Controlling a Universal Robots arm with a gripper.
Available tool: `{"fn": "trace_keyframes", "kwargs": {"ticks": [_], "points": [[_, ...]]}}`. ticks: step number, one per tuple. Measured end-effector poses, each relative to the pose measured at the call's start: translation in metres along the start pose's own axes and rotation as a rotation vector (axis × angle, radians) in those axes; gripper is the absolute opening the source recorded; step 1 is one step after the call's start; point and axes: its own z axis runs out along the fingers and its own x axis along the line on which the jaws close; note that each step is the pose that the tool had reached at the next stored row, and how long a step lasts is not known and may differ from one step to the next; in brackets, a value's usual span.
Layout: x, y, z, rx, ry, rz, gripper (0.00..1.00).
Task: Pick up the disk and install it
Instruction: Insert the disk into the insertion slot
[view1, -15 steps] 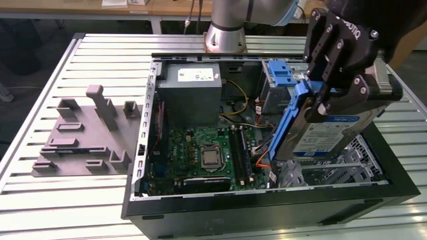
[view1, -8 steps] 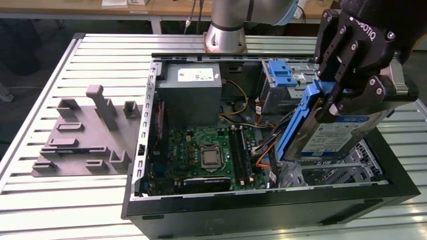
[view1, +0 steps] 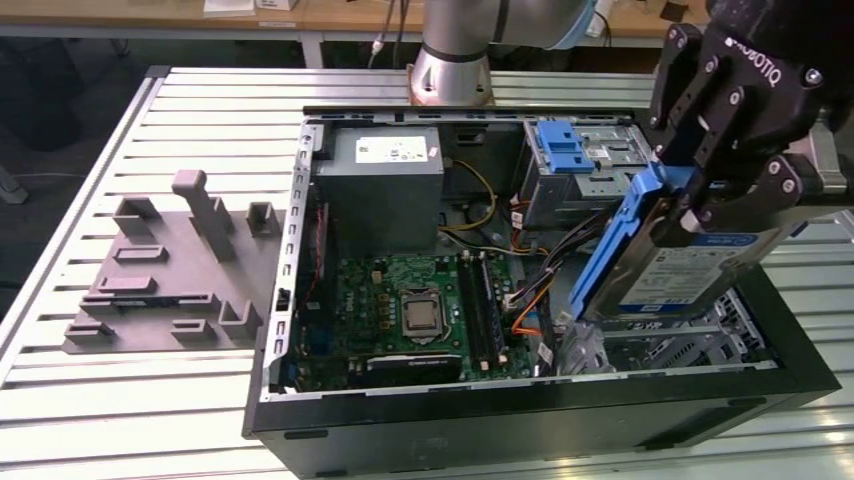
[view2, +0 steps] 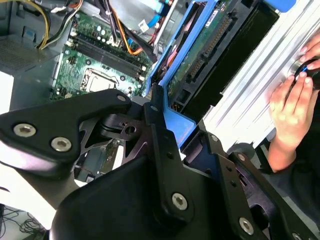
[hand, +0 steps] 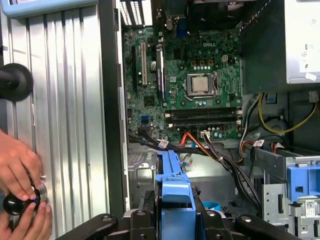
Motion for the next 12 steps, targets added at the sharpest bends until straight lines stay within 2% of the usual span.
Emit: {"fn": "trace_keyframes", "kwargs": {"ticks": [2, 6, 12], "points": [[-0.0001, -0.0026, 0.0015, 0.0, 0.0001, 0.0, 0.36], [-0.0007, -0.0125, 0.0031, -0.0001, 0.0003, 0.0, 0.36], [-0.0012, -0.0208, 0.0054, 0.0, 0.0002, 0.0, 0.36]]}}
